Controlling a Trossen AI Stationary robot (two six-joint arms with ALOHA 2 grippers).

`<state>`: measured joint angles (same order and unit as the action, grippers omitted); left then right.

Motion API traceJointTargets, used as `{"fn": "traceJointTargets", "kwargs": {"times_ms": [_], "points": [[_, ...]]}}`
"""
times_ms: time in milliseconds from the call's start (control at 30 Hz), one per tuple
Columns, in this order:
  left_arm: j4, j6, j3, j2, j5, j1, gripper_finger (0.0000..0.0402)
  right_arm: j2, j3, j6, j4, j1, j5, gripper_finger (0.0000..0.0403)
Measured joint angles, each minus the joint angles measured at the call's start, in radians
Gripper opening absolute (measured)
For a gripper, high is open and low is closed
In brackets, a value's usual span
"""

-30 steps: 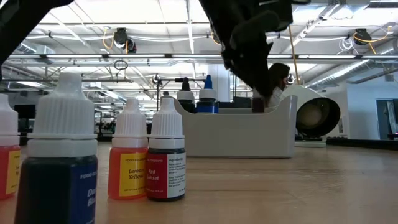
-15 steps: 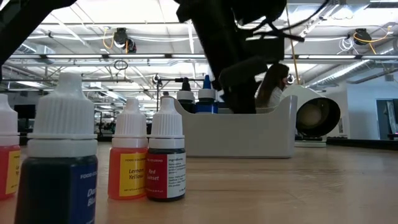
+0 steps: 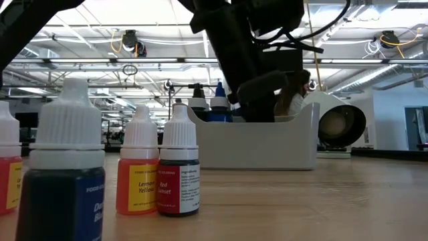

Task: Pick & Place food coloring
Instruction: Put the small red food coloring into the gray bin

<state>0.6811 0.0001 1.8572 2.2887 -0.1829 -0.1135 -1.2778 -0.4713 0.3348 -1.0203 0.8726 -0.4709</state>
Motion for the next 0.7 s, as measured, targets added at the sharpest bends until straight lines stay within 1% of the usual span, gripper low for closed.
{"fn": "traceJointTargets", "kwargs": {"times_ms": [200,333,433,533,700], "points": [[0.003,0.003,0.000,0.000,0.001,0.000,0.0077,0.000,0.000,0.000,0.000,0.000,0.000,0.0000],[-0.001,0.039,0.000,0.000,0.006,-0.001,0.0077,0.000,0.000,0.000,0.000,0.000,0.000,0.0000],[-0.002,0.058,0.000,0.000,0.007,-0.001,0.0087,0.000,0.000,0.000,0.001,0.000,0.000,0.0000],[0.001,0.062,0.003,0.000,0.007,-0.002,0.0117,0.000,0.000,0.000,0.001,0.000,0.000,0.0000],[0.012,0.086,0.036,0.000,0.007,-0.003,0.0198,0.000,0.000,0.000,0.001,0.000,0.000,0.0000]]}}
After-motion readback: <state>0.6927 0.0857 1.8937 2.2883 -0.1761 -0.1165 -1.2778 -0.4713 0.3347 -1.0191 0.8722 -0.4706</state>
